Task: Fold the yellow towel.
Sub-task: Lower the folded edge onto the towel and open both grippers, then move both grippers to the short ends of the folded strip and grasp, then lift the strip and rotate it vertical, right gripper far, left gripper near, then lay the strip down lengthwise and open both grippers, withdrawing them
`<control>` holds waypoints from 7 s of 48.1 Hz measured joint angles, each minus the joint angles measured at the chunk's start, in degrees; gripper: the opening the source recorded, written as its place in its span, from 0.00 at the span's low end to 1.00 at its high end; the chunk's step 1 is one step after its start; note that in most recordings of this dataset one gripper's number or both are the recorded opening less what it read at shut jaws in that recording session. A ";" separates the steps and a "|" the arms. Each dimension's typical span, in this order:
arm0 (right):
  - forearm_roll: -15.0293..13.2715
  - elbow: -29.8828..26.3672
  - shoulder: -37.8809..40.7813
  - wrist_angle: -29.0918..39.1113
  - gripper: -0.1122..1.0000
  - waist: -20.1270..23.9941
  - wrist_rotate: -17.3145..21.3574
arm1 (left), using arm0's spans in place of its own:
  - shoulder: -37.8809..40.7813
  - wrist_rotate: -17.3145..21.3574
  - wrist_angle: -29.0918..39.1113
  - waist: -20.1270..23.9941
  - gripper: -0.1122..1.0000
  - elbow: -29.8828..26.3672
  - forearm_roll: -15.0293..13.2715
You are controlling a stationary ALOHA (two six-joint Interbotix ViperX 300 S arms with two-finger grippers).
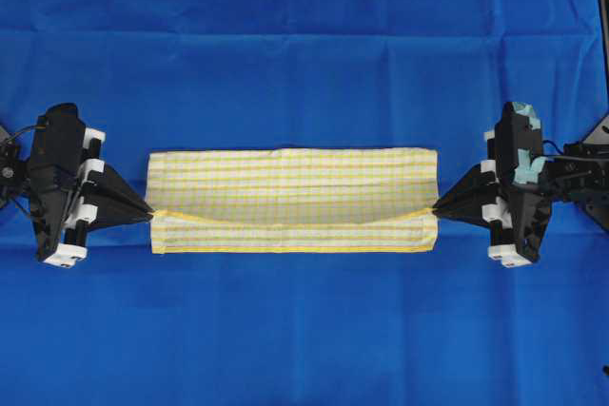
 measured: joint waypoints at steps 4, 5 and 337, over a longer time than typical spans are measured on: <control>0.00 -0.62 1.05 0.70 0.33 0.09 0.09 | 0.26 0.00 -0.09 -0.09 0.13 -0.18 0.00; 0.00 -0.79 1.32 0.88 0.38 0.09 0.00 | 0.35 0.00 0.00 0.00 0.13 -0.35 0.00; -14.06 -43.51 31.55 9.93 0.12 -38.50 -8.96 | 28.39 -0.62 7.38 -0.88 0.16 -35.95 -1.67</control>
